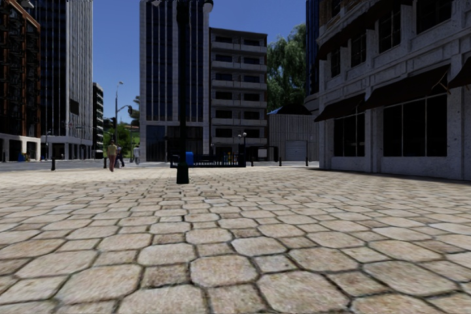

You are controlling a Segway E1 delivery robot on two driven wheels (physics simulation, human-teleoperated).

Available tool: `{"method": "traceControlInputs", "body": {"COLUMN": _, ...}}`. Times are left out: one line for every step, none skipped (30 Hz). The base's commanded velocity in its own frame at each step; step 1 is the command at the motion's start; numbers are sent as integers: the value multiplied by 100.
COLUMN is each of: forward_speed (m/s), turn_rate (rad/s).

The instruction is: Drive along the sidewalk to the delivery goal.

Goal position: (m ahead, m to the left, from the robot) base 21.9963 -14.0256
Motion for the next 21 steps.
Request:
{"method": "traceControlInputs", "body": {"forward_speed": 200, "turn_rate": -29}}
{"method": "traceControlInputs", "body": {"forward_speed": 200, "turn_rate": -29}}
{"method": "traceControlInputs", "body": {"forward_speed": 200, "turn_rate": -29}}
{"method": "traceControlInputs", "body": {"forward_speed": 200, "turn_rate": -29}}
{"method": "traceControlInputs", "body": {"forward_speed": 200, "turn_rate": -29}}
{"method": "traceControlInputs", "body": {"forward_speed": 200, "turn_rate": -29}}
{"method": "traceControlInputs", "body": {"forward_speed": 200, "turn_rate": -24}}
{"method": "traceControlInputs", "body": {"forward_speed": 200, "turn_rate": 0}}
{"method": "traceControlInputs", "body": {"forward_speed": 200, "turn_rate": 0}}
{"method": "traceControlInputs", "body": {"forward_speed": 200, "turn_rate": 0}}
{"method": "traceControlInputs", "body": {"forward_speed": 200, "turn_rate": 0}}
{"method": "traceControlInputs", "body": {"forward_speed": 200, "turn_rate": 0}}
{"method": "traceControlInputs", "body": {"forward_speed": 200, "turn_rate": 0}}
{"method": "traceControlInputs", "body": {"forward_speed": 200, "turn_rate": 0}}
{"method": "traceControlInputs", "body": {"forward_speed": 200, "turn_rate": 0}}
{"method": "traceControlInputs", "body": {"forward_speed": 200, "turn_rate": 0}}
{"method": "traceControlInputs", "body": {"forward_speed": 200, "turn_rate": 0}}
{"method": "traceControlInputs", "body": {"forward_speed": 200, "turn_rate": 0}}
{"method": "traceControlInputs", "body": {"forward_speed": 200, "turn_rate": 0}}
{"method": "traceControlInputs", "body": {"forward_speed": 200, "turn_rate": 0}}
{"method": "traceControlInputs", "body": {"forward_speed": 200, "turn_rate": 0}}
